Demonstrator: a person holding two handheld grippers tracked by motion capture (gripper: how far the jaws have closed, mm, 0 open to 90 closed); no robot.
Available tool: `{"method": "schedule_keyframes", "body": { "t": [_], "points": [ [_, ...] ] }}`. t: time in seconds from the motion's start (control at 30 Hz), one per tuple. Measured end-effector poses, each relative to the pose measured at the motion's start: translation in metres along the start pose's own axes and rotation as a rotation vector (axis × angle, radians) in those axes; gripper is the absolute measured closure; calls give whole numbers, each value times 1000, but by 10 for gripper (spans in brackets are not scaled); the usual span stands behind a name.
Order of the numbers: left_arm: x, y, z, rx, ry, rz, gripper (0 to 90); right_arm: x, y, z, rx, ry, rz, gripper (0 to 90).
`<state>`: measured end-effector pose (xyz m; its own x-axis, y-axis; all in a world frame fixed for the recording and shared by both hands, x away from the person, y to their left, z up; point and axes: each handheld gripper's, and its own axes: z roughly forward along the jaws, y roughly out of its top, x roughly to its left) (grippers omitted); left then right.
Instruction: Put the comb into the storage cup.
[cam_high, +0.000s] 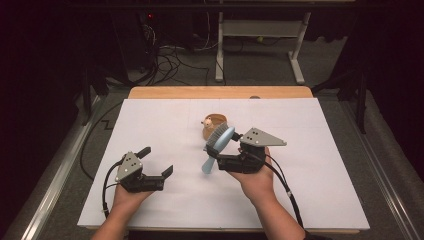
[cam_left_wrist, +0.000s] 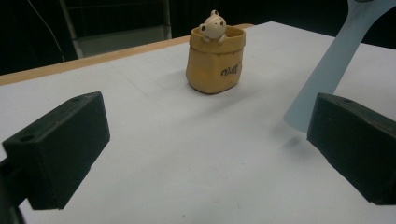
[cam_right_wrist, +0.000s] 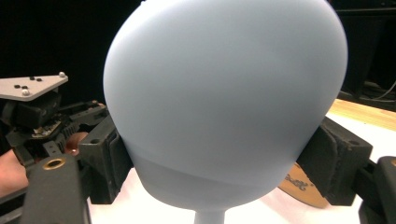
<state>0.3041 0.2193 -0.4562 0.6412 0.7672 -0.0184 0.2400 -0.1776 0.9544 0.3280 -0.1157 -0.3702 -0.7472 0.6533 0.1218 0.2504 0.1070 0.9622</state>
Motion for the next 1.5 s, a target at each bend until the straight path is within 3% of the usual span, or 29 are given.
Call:
{"method": "schedule_keyframes", "body": {
  "t": [0.53,1.5],
  "points": [
    [12,-1,-9,-17,36,-15,0,-13,-7,-21,-2,-50,-3,210],
    [12,-3,-8,-18,9,-8,0,-47,-12,-59,-6,-157,11,210]
  ]
}}
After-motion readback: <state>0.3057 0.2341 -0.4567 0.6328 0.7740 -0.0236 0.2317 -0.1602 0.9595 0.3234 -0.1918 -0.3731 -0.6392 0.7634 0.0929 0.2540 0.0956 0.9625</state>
